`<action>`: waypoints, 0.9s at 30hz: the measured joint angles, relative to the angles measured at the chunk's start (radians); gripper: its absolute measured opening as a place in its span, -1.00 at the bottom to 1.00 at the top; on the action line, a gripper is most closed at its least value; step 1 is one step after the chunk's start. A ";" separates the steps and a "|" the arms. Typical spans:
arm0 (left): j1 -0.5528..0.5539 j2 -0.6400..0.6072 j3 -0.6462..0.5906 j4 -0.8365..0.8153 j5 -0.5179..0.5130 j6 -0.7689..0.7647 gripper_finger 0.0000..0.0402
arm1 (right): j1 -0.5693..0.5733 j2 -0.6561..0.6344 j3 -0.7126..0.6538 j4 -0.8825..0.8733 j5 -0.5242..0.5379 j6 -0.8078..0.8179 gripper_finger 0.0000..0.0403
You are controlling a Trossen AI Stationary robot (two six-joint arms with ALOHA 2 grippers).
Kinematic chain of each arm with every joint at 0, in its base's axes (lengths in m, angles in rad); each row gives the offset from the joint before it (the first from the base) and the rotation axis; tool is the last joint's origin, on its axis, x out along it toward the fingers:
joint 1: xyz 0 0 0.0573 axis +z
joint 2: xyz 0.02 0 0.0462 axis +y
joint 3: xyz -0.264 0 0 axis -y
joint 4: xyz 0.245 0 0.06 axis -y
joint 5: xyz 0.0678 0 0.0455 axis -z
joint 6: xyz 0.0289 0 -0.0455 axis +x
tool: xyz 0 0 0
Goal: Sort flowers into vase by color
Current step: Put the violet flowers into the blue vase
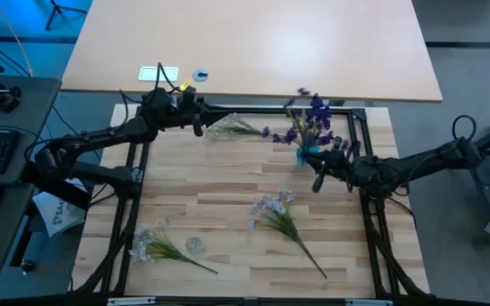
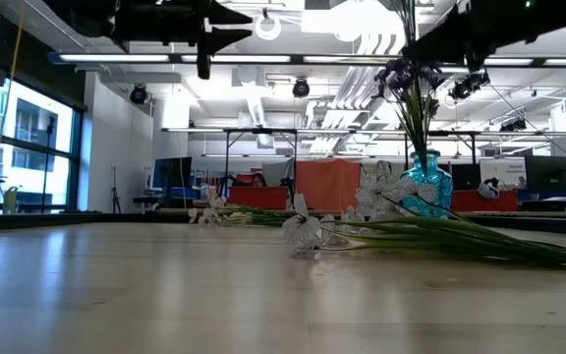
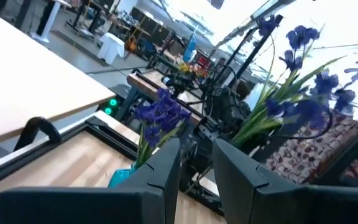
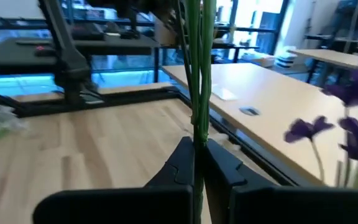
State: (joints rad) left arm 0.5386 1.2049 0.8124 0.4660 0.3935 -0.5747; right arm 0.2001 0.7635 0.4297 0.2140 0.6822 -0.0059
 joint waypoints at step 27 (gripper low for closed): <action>-0.083 0.000 0.000 0.003 -0.154 0.002 -0.59 | -0.035 -0.379 -0.124 -0.217 -0.111 0.020 -1.00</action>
State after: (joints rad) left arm 0.4561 1.2053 0.8124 0.4688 0.2398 -0.5730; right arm 0.1651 0.3844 0.3062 -0.0031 0.5716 0.0139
